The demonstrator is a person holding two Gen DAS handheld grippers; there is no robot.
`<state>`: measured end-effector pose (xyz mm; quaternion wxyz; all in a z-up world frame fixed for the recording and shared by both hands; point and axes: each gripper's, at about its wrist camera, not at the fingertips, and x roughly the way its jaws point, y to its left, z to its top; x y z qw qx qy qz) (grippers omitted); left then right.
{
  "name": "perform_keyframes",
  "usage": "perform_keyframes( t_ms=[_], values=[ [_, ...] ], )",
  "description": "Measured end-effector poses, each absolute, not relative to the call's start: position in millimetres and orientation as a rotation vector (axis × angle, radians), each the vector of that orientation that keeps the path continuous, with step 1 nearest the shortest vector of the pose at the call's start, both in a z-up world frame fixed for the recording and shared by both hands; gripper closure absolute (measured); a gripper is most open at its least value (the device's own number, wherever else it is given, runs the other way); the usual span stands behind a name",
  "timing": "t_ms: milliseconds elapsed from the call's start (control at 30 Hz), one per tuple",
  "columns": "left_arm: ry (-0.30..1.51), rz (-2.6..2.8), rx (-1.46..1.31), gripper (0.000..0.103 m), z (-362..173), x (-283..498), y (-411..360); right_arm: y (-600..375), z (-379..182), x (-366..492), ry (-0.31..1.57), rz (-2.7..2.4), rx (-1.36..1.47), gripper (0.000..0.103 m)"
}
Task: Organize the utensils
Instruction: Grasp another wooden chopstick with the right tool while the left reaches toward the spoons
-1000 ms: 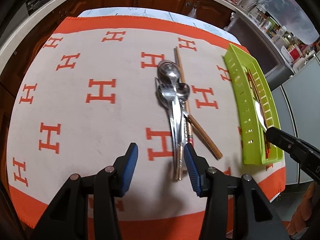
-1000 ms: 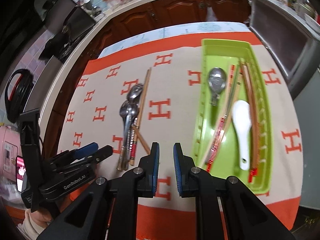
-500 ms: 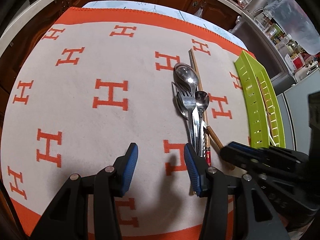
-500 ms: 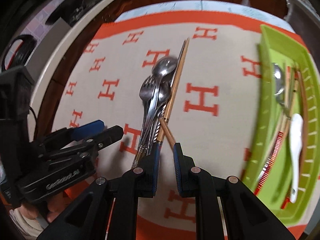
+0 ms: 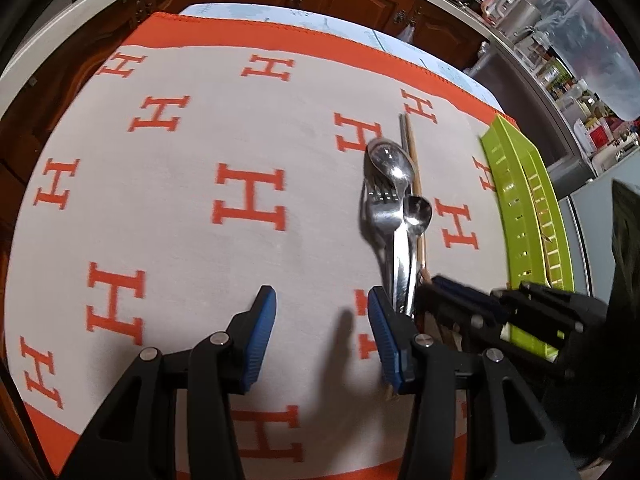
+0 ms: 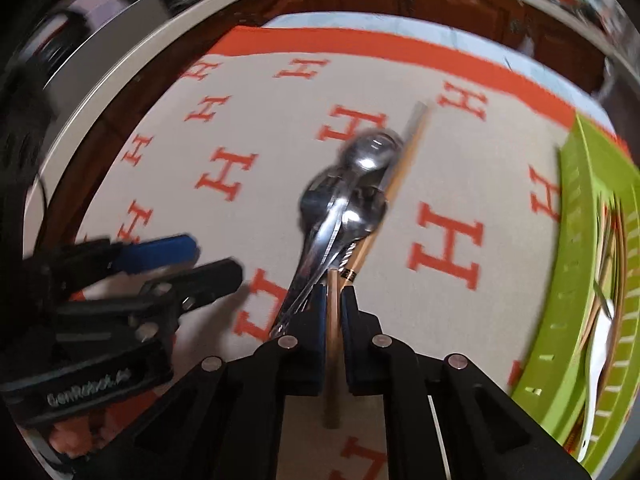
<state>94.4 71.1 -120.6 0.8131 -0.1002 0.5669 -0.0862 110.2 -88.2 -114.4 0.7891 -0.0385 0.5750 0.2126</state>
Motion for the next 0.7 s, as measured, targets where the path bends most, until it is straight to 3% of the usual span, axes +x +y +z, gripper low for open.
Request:
perform_keyframes(
  t_ms=[400, 700],
  values=[
    [1.181, -0.162, -0.239, 0.057, -112, 86, 98, -69, -88, 78, 1.138, 0.592, -0.061, 0.096],
    [1.197, -0.202, -0.185, 0.057, -117, 85, 84, -84, -94, 56, 1.199, 0.572, -0.056, 0.096]
  ],
)
